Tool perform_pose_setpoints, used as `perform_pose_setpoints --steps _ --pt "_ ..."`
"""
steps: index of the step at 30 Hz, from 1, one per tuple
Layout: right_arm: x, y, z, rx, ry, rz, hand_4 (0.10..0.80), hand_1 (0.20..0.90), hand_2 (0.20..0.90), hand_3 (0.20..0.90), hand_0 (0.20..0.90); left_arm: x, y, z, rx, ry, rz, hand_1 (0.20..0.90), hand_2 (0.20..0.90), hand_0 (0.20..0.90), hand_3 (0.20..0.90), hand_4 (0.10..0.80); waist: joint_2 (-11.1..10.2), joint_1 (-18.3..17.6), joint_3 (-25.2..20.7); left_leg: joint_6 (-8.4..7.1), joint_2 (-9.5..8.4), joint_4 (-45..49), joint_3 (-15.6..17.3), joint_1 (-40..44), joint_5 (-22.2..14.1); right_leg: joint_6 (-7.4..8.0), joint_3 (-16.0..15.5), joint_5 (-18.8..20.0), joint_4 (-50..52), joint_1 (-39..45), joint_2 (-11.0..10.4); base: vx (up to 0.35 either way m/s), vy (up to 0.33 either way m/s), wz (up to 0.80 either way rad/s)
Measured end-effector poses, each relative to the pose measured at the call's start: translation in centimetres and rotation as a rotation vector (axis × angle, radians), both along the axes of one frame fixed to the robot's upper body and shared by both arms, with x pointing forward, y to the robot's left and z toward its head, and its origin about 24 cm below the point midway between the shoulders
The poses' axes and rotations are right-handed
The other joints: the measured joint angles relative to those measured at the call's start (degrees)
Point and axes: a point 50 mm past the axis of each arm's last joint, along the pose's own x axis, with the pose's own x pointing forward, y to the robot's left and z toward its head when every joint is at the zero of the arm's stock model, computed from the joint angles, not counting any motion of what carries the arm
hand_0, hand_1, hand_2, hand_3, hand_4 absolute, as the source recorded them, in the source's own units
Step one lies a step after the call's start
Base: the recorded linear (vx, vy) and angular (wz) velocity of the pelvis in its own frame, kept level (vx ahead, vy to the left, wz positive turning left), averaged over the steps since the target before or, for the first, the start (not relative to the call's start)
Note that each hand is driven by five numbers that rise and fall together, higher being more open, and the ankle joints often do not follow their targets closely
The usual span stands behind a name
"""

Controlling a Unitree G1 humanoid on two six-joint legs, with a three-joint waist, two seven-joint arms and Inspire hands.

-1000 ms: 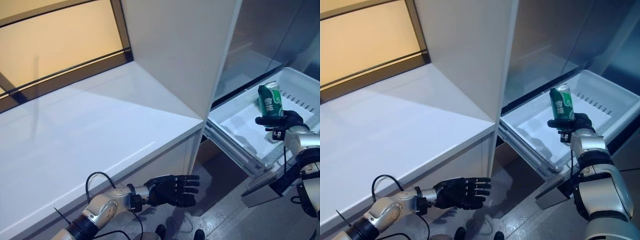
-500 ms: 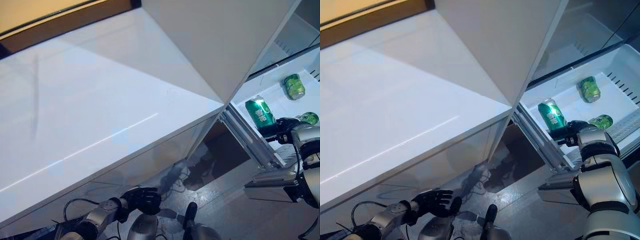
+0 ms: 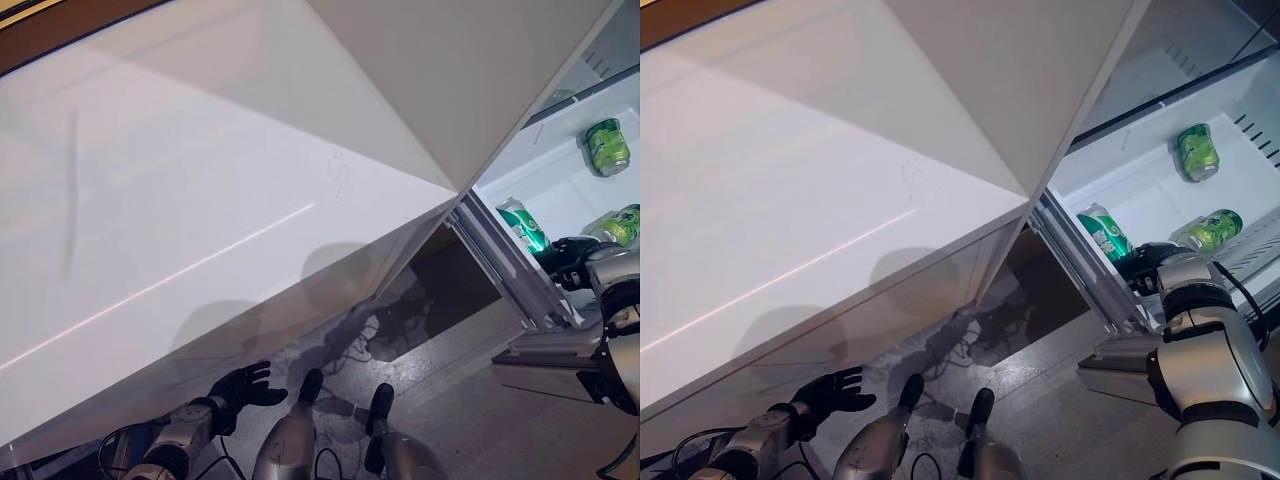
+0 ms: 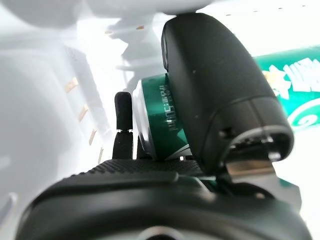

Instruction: Put drinks into fridge and close the fridge

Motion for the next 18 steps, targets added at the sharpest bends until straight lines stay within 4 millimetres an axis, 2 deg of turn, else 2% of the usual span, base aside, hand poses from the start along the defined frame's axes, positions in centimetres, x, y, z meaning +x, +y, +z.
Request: perform_pose_setpoints --steps 1,2,3,4,14,18 --pt "0.0 0.0 0.0 -0.01 0.005 0.006 0.1 0.3 0.3 0.2 0.3 0.0 0.1 0.0 0.002 0.004 0.006 0.9 0.9 0.9 0.9 0.8 0.1 0.0 0.1 0.0 0.01 0.1 0.0 -0.1 0.0 -0.02 0.0 0.0 0.0 0.0 0.0 0.0 0.0 0.0" --pt "0.0 0.0 0.0 -0.012 0.006 0.006 0.193 0.38 0.38 0.293 0.38 0.0 0.1 -0.1 0.002 0.006 0.007 0.9 0.9 0.9 0.9 0.8 0.2 0.0 0.1 0.0 0.01 0.1 0.0 -0.1 0.0 -0.02 0.0 0.0 0.0 -0.1 0.0 -0.039 0.011 0.0" --pt "0.0 -0.1 0.0 -0.015 0.008 0.007 0.479 0.625 0.625 0.579 0.625 -0.1 0.1 -0.1 0.002 0.008 0.008 0.9 0.9 0.9 0.9 0.8 0.3 0.0 0.1 0.0 -0.01 0.1 0.0 -0.1 0.0 -0.02 0.0 0.0 0.0 -0.1 0.0 -0.045 0.008 0.0" --pt "0.0 -0.1 0.0 -0.02 0.011 0.007 0.8 0.9 0.9 0.9 0.9 -0.1 0.1 -0.1 0.0 0.008 0.007 0.9 0.9 0.9 0.9 0.8 0.3 0.0 0.2 0.0 -0.01 0.2 0.0 -0.2 0.0 -0.02 0.0 0.0 0.0 -0.1 0.0 -0.047 0.007 0.0" --pt "0.7 0.7 0.9 0.022 -0.064 0.026 0.8 0.9 0.9 0.9 0.9 0.3 -0.8 -0.1 -0.021 -0.007 -0.003 0.9 0.9 0.9 0.9 0.8 0.9 -0.8 0.5 -0.03 -0.03 0.4 0.3 -0.2 0.0 -0.1 0.3 0.3 0.0 -0.1 0.0 -0.011 0.006 -0.01" --pt "2.4 3.0 3.5 0.085 -0.247 0.127 0.8 0.9 0.9 0.9 0.9 -0.3 -0.7 -0.4 -0.012 0.012 0.011 0.9 0.9 0.9 0.9 0.8 0.8 -2.5 0.5 -0.05 0.12 0.4 1.5 0.1 0.0 -0.15 1.5 0.7 0.0 -0.4 0.2 0.018 0.021 -0.13"
